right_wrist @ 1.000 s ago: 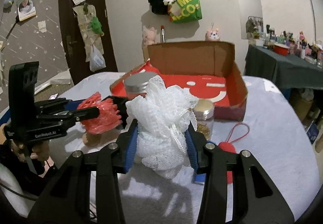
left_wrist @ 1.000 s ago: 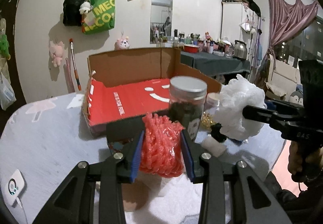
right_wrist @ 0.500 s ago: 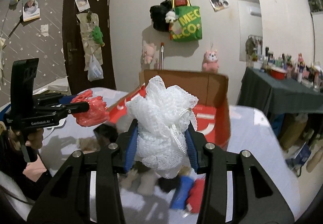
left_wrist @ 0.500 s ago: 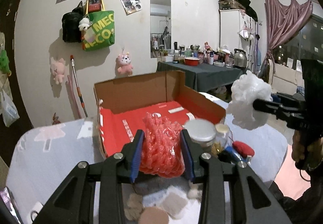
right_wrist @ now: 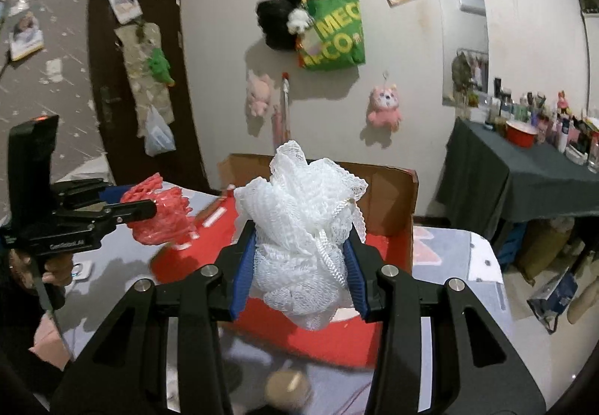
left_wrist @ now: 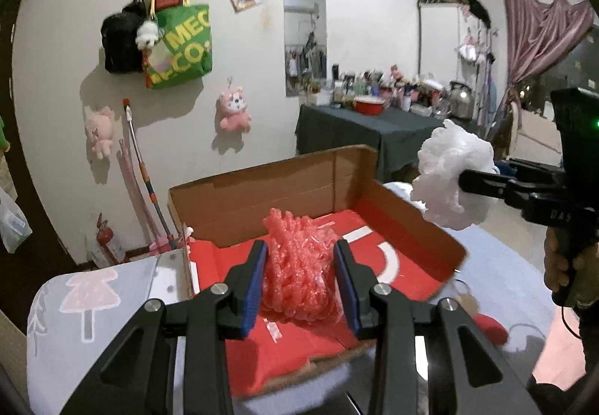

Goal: Organize soft objects
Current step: 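Carry the red net and white puff with both tools over the red-lined box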

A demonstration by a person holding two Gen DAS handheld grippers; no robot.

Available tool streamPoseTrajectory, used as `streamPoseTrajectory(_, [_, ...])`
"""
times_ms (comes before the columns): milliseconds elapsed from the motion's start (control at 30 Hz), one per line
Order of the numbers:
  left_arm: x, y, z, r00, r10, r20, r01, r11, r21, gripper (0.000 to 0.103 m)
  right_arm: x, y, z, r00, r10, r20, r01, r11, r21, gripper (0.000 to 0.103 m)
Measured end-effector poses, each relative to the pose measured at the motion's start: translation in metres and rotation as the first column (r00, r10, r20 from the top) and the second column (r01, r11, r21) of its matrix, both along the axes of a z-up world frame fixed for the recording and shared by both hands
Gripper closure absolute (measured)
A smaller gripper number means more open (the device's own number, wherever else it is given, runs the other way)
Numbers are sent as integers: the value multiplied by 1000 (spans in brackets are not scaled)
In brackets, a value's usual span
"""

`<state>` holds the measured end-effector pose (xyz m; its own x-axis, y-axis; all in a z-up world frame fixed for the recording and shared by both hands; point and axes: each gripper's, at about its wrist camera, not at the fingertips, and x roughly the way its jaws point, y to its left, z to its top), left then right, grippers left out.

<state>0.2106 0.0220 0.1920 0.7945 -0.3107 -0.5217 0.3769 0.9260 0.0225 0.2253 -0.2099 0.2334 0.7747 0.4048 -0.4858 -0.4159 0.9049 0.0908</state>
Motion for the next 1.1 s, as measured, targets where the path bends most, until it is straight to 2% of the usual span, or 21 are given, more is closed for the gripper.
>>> streamPoseTrajectory(233, [73,-26,-29,996,-29,-88,34,998,57,65,97,29,-41,990,-20,-142,10,997,-77,62])
streamPoseTrajectory(500, [143,-37,-72,972,-5,-237,32,994,109,64,182,50,-90,942,-49,-333,-1,989,-149,62])
streamPoseTrajectory(600, [160,-39,-84,965,13,-261,25,990,142,64,202,50,-106,923,-68,-380,11,989,-150,62])
streamPoseTrajectory(733, [179,-37,-99,954,22,-299,17,992,126,63,217,50,-123,898,-84,-433,26,990,-137,61])
streamPoseTrajectory(833, [188,-35,-109,951,52,-304,-8,989,145,61,225,48,-135,882,-87,-464,28,991,-131,60])
streamPoseTrajectory(1100, [195,-24,-112,945,71,-320,-38,993,109,58,228,39,-139,871,-94,-481,55,994,-96,54])
